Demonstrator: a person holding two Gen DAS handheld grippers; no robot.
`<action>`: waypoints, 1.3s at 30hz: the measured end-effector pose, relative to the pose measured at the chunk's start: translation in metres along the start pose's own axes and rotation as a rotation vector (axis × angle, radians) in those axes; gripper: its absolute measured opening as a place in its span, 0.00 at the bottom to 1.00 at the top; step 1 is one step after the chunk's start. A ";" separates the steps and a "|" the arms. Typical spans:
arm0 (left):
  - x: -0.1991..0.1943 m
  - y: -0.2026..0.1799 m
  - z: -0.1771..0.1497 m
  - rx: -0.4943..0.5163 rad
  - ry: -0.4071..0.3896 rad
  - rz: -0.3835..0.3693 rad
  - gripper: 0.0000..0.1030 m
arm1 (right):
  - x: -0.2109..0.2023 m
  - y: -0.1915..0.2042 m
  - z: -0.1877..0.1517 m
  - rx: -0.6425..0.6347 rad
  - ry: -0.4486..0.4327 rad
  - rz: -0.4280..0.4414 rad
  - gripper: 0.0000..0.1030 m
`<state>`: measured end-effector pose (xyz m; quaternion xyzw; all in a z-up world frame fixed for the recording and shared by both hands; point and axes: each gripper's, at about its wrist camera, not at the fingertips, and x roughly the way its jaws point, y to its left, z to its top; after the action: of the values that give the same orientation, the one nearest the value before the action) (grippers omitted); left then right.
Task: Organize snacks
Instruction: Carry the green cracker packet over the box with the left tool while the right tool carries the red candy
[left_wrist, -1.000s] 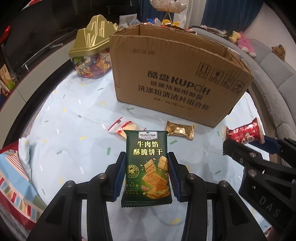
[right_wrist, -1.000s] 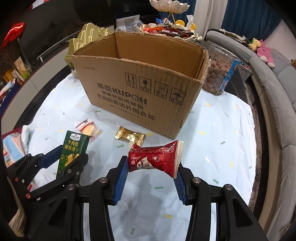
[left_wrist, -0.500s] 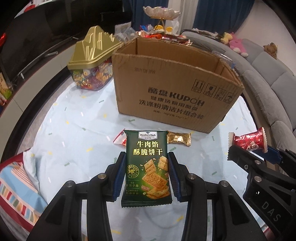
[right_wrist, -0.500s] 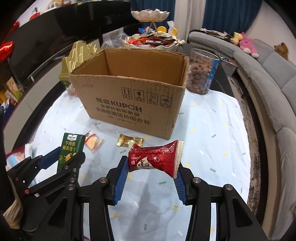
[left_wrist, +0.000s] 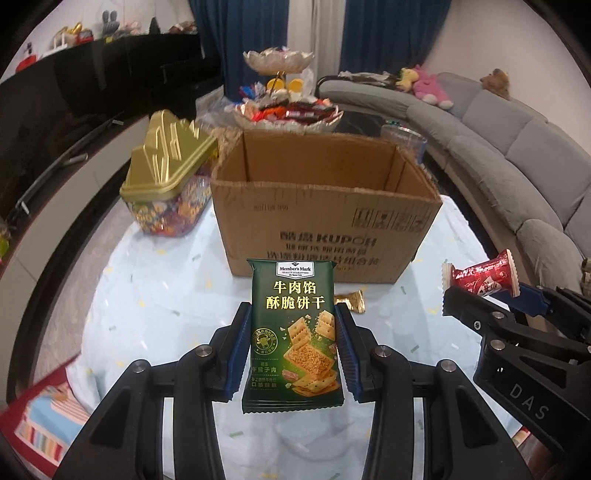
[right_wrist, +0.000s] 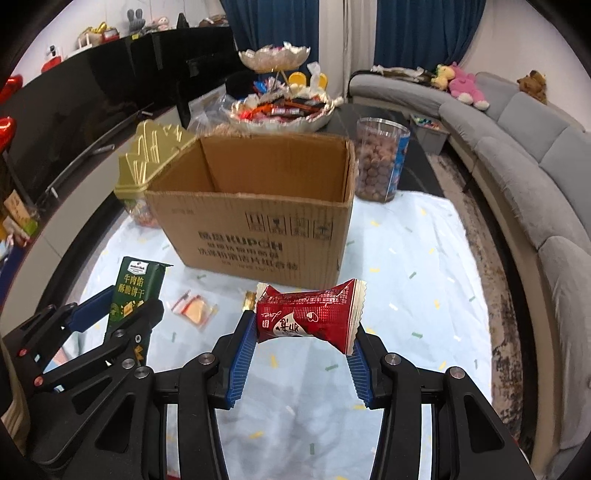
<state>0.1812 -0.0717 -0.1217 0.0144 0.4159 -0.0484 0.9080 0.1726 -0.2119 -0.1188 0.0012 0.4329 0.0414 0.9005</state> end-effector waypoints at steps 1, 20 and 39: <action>-0.003 0.001 0.003 0.008 -0.012 -0.003 0.42 | -0.004 0.002 0.002 -0.001 -0.010 -0.003 0.46; -0.013 0.016 0.065 0.060 -0.093 -0.068 0.42 | -0.027 0.013 0.046 0.026 -0.099 -0.020 0.46; 0.005 0.026 0.131 0.081 -0.151 -0.077 0.42 | -0.015 0.016 0.104 0.036 -0.159 -0.038 0.46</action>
<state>0.2856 -0.0549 -0.0402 0.0315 0.3443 -0.1012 0.9328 0.2426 -0.1932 -0.0413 0.0122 0.3606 0.0164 0.9325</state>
